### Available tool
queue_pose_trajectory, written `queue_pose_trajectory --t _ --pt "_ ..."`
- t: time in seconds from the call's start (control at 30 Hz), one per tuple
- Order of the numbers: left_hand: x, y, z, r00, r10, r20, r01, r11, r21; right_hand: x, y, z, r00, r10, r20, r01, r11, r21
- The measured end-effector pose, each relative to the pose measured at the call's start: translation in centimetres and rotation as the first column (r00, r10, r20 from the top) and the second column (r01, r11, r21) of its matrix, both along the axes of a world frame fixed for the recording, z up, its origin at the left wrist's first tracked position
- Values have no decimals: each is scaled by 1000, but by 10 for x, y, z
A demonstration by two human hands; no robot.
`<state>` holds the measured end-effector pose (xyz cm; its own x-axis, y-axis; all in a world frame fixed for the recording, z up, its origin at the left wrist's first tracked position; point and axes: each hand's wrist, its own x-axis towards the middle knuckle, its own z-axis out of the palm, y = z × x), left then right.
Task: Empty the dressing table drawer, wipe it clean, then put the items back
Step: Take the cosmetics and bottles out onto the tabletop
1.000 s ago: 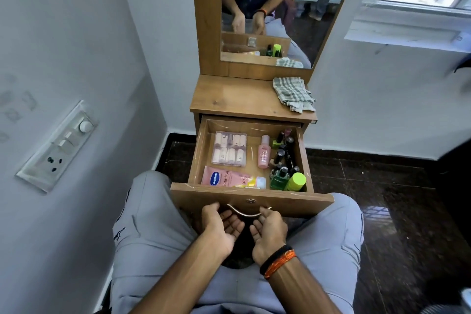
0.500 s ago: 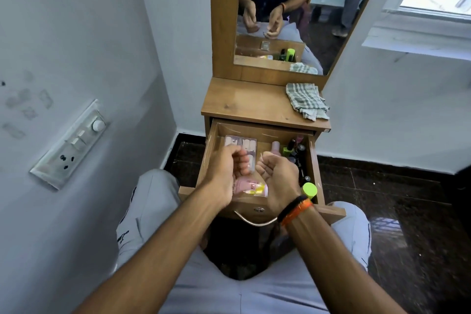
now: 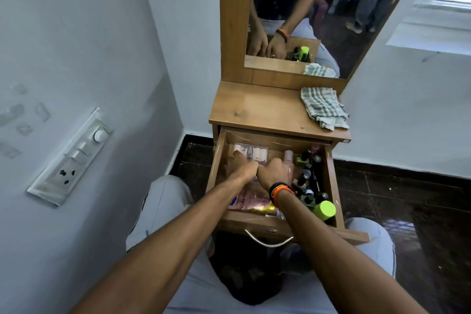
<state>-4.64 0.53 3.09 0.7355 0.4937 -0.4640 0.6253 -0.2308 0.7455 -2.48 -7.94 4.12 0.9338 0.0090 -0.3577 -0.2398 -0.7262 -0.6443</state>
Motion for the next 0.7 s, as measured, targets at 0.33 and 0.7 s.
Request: queue_pose_trajectory --t 0.33,0.7 --pt "-5 3 6 982 134 132 -131 991 -29 13 0 -11 979 -190 -76 198 973 115" --pt "-42 11 6 854 415 313 -341 902 -263 -6 -17 -8 971 -236 -25 227 890 395"
